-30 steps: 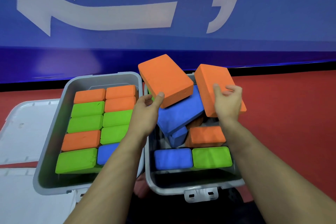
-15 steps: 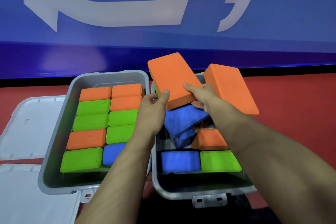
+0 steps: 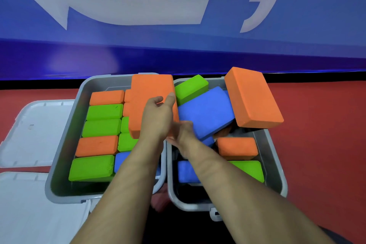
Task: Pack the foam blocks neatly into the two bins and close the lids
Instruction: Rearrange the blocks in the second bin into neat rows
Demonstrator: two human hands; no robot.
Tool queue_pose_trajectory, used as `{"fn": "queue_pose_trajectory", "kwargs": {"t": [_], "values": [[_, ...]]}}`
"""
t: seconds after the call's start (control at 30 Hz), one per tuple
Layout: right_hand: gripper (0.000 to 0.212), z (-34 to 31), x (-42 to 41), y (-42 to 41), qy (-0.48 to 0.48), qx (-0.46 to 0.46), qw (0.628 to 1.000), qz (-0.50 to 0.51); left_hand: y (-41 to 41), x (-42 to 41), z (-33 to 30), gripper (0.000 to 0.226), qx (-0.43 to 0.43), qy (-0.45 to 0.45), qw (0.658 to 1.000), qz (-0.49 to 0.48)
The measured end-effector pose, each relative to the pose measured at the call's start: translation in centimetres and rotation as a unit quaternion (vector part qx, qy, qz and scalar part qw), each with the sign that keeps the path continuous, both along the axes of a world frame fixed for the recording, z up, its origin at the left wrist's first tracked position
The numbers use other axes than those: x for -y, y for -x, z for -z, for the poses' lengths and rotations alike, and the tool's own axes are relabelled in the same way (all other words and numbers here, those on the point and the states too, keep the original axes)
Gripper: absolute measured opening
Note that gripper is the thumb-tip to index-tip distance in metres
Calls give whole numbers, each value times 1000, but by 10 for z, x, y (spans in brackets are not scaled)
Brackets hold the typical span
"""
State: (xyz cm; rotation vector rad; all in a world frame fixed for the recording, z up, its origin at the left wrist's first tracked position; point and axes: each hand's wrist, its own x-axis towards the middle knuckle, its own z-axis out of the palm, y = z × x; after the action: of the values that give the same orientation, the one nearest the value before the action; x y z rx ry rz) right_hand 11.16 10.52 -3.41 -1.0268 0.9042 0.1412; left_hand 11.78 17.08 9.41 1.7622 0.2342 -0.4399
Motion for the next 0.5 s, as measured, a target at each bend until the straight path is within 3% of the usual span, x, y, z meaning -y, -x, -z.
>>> {"fn": "queue_pose_trajectory", "kwargs": {"t": [0.07,0.13,0.27,0.43,0.5], "values": [[80,1,-11,5,-30,-2,999,15,-1,-2,-2,76,0,-2,1000,5],[88,5,-14,13,20,7,1000,0,-2,-6,-1,63,0,-2,1000,-3],[76,12,-1,28,134,22,990,-35,-7,-11,1,60,7,-1,1000,-16],[67,-3,46,28,195,73,977,53,-6,-10,6,84,6,6,1000,-5],[72,-11,67,23,196,57,976,77,-2,-8,2,70,1,9,1000,14]]}}
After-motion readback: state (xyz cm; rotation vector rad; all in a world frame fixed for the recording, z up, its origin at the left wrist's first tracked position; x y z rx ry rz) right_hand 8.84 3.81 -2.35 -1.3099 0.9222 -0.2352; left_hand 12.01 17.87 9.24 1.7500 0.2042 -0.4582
